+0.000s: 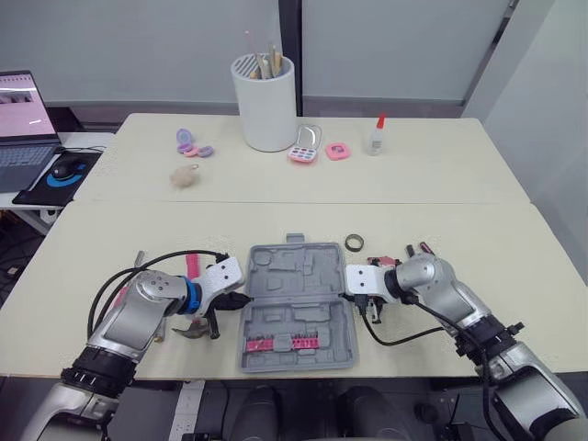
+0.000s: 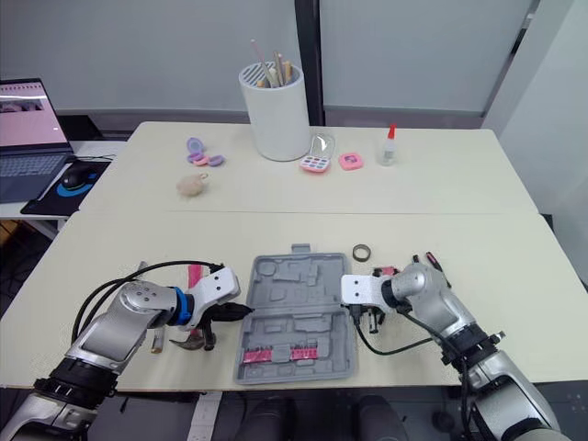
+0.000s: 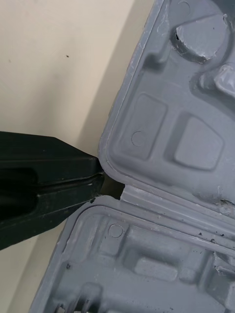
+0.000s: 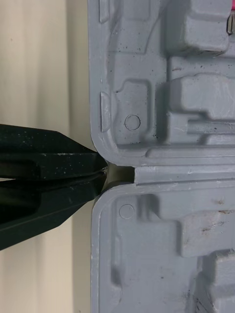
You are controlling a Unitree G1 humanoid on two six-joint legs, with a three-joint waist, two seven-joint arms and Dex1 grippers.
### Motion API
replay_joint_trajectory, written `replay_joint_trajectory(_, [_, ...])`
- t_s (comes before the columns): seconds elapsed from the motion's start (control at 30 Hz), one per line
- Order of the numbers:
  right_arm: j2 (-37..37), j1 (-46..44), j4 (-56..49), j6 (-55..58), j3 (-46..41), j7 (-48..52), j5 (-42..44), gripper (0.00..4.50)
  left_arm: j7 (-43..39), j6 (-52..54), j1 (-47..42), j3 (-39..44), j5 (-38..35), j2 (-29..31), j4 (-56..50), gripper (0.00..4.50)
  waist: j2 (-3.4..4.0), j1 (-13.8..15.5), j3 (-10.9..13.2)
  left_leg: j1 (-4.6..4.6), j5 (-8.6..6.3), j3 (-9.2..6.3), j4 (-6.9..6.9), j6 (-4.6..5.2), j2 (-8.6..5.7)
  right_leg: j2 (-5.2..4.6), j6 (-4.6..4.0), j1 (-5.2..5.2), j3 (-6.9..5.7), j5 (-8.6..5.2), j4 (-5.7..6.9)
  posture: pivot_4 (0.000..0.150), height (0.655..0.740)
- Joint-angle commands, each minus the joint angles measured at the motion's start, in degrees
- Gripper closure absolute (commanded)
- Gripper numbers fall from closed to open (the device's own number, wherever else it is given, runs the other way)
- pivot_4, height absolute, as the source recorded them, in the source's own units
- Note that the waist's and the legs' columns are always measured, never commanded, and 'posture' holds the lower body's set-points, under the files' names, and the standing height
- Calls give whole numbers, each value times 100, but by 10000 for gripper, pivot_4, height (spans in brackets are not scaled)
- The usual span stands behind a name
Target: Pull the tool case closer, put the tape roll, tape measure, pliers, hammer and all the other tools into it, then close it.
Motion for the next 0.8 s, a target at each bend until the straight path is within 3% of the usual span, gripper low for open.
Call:
replay_joint_trajectory(0.03, [97,132,-606,113,83,72,277,44864,-227,-227,-42,-265,-106,-173,-373,45000,0,2,0,0,0,0,0,0,0,0,0,0,0,0,0,1500,7400])
replay_joint_trajectory(0.8, [-135,929,-1650,825,234,63,378,44864,-319,212,542,-362,-113,-51,-1171,45000,-5,2,-3,0,0,-2,0,0,-1,3,1,2,-1,-1,-2,1500,7400])
